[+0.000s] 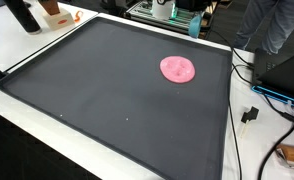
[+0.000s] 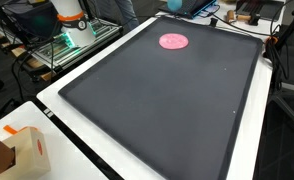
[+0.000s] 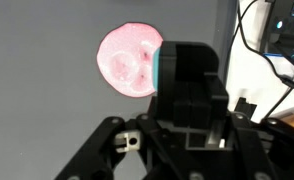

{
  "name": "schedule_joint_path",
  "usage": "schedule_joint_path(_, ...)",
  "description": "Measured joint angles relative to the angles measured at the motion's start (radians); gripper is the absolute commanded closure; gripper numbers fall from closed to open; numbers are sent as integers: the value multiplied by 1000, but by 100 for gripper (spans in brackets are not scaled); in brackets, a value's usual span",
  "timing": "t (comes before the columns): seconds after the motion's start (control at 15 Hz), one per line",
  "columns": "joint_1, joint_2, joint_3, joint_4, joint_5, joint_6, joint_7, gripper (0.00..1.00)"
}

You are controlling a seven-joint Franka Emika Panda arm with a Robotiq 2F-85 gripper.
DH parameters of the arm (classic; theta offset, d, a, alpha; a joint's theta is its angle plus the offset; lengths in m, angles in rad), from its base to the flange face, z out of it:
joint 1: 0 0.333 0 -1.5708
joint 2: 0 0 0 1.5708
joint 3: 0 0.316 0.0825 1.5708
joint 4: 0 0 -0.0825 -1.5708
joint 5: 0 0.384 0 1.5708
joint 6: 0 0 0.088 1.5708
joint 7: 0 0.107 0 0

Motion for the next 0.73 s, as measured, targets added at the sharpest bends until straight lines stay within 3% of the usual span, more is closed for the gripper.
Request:
schedule_joint_path(0.27, 5, -17, 17, 23, -36, -31, 62, 74)
schedule_joint_path(0.33, 6, -20, 19, 26, -42, -35, 71, 49)
schedule_joint_path(0.73, 7, -26, 27, 32, -63, -38, 101, 49)
